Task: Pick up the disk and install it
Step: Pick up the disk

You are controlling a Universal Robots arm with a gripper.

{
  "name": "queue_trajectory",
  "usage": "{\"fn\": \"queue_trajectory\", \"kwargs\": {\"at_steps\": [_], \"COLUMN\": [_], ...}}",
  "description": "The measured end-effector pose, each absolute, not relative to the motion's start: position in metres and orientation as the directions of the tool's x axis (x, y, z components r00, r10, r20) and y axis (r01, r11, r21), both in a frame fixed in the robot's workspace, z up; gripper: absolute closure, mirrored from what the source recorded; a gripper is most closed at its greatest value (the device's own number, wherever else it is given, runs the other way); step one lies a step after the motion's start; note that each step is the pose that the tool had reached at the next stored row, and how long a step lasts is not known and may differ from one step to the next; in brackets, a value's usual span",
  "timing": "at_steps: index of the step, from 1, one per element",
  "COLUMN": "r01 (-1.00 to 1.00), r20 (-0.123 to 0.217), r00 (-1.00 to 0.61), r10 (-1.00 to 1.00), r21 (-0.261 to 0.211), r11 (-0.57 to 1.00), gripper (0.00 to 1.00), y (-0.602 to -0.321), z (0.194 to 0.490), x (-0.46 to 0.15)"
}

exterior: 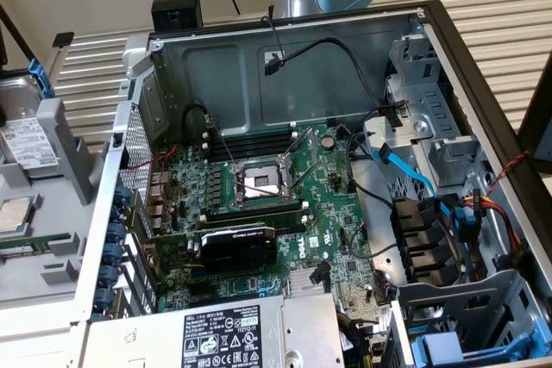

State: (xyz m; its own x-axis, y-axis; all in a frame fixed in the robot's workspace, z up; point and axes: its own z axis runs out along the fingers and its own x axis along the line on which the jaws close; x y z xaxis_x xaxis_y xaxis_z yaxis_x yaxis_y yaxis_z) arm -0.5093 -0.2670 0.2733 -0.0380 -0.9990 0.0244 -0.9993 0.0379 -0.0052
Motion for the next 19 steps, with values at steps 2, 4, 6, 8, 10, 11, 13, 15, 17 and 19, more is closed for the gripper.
{"fn": "queue_trajectory", "kwargs": {"at_steps": [2, 4, 6, 8, 10, 11, 13, 15, 17, 19], "r01": [-0.999, -0.999, -0.999, -0.999, -0.999, -0.999, -0.999, -0.999, -0.999, -0.999], "r20": [0.024, 0.024, 0.025, 0.025, 0.026, 0.026, 0.026, 0.027, 0.027, 0.027], "r00": [-0.039, -0.039, -0.039, -0.039, -0.039, -0.039, -0.039, -0.039, -0.039, -0.039], "r10": [-0.999, -0.999, -0.999, -0.999, -0.999, -0.999, -0.999, -0.999, -0.999, -0.999], "r21": [-0.005, -0.005, -0.006, -0.006, -0.007, -0.009, -0.011, -0.012, -0.014, -0.014], "r11": [0.039, 0.039, 0.039, 0.039, 0.039, 0.039, 0.039, 0.039, 0.039, 0.039], "gripper": [0.63, 0.63, 0.63, 0.63, 0.63, 0.63, 0.63, 0.63, 0.63, 0.63], "y": [-0.2671, -0.2672, -0.2672, -0.2673, -0.2672, -0.2672, -0.2673, -0.2672, -0.2672, -0.2672], "z": [0.2732, 0.2733, 0.2738, 0.2757, 0.278, 0.2788, 0.2797, 0.2801, 0.2804, 0.2815], "x": [-0.5093, -0.5093, -0.5093, -0.5093, -0.5093, -0.5093, -0.5093, -0.5093, -0.5093, -0.5093]}}
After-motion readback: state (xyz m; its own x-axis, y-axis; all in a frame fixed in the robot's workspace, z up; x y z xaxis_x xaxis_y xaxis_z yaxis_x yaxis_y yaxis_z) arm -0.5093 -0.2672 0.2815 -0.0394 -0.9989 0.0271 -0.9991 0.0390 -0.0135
